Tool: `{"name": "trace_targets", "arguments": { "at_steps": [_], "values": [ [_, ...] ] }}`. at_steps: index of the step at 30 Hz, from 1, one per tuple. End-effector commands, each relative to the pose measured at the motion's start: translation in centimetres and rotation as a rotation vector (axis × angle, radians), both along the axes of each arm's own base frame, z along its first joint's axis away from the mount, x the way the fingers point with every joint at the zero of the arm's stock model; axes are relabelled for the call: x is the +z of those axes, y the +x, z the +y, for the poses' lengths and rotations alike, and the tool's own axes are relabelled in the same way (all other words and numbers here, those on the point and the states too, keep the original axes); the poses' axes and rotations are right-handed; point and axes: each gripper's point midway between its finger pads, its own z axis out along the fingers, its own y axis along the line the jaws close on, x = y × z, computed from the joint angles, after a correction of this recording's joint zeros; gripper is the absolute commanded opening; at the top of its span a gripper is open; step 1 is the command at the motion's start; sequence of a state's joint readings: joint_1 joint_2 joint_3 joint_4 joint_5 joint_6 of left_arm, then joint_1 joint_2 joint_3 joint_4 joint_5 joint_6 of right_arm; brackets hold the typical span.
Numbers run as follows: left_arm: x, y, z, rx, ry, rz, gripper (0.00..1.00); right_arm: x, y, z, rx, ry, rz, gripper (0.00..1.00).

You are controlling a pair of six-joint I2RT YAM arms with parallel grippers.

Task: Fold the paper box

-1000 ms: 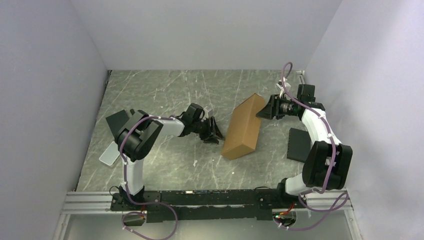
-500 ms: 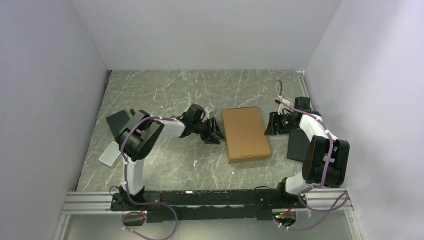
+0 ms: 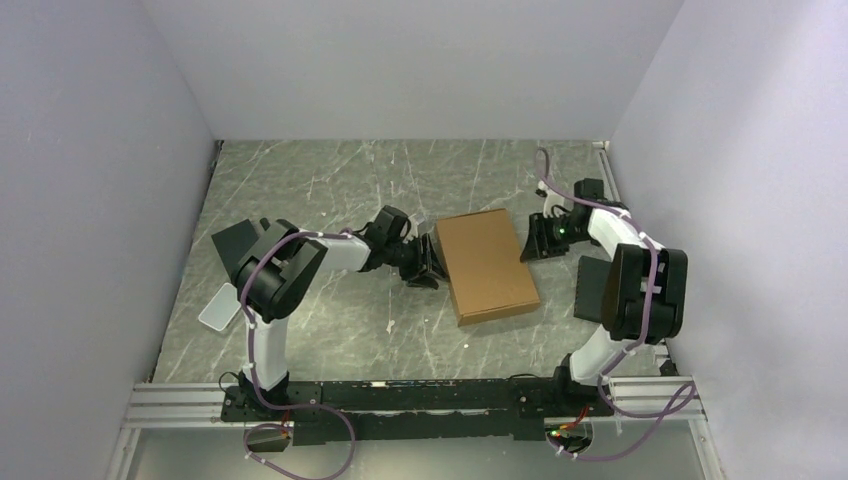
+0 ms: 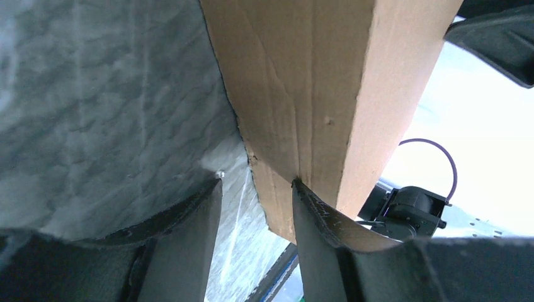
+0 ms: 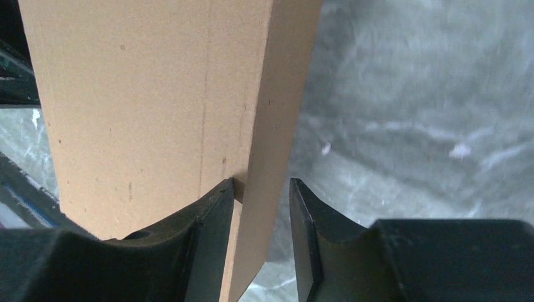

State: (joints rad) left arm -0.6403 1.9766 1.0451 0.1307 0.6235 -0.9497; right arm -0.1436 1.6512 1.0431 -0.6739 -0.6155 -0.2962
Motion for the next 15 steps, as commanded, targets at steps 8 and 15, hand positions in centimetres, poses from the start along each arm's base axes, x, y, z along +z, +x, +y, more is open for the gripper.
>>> {"name": "trace_targets", "arguments": {
  "at_steps": [8, 15],
  "values": [
    [-1.0, 4.8, 7.7, 0.210, 0.081, -0.021, 0.53, -0.1, 4.5, 11.3, 0.234, 0.045, -0.024, 0.41],
    [0.3, 7.4, 11.8, 0.279, 0.120, -0.046, 0.54, 1.9, 6.2, 10.4, 0.200, 0.085, -0.075, 0.49]
  ]
}}
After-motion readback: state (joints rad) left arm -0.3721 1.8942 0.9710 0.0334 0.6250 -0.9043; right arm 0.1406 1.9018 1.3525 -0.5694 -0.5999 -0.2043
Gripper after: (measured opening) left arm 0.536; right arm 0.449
